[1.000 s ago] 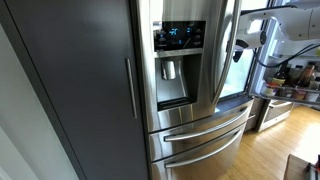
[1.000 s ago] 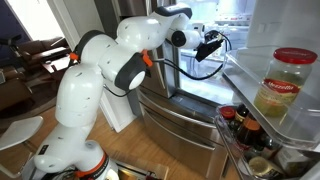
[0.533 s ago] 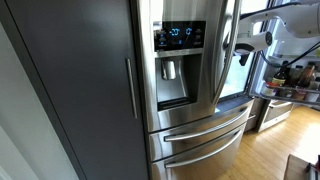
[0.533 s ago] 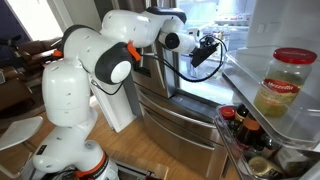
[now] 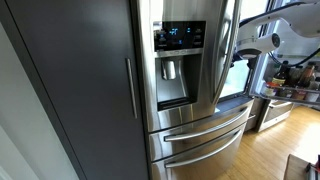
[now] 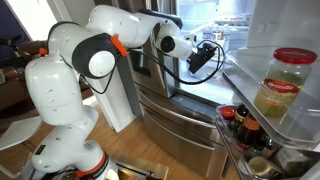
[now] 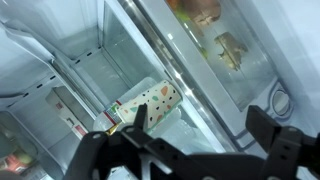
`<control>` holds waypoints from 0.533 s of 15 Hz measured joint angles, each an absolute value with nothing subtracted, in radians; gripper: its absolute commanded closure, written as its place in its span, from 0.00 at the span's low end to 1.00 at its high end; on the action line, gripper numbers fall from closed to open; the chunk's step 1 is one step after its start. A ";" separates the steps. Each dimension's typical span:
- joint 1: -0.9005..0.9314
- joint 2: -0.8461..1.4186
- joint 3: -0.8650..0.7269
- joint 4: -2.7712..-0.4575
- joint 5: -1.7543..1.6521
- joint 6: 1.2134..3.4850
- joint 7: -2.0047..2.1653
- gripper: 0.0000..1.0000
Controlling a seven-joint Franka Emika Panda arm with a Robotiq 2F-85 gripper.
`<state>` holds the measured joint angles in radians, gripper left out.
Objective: Pick up the packet on the bottom right side of the refrigerator and put it in the paper cup in the refrigerator
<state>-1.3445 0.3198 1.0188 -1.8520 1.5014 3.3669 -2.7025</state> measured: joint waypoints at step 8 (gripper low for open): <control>-1.343 0.322 1.019 -1.844 1.501 3.367 -2.702 0.00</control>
<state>-1.3428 0.3216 1.0189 -1.8443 1.5014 3.3669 -2.7025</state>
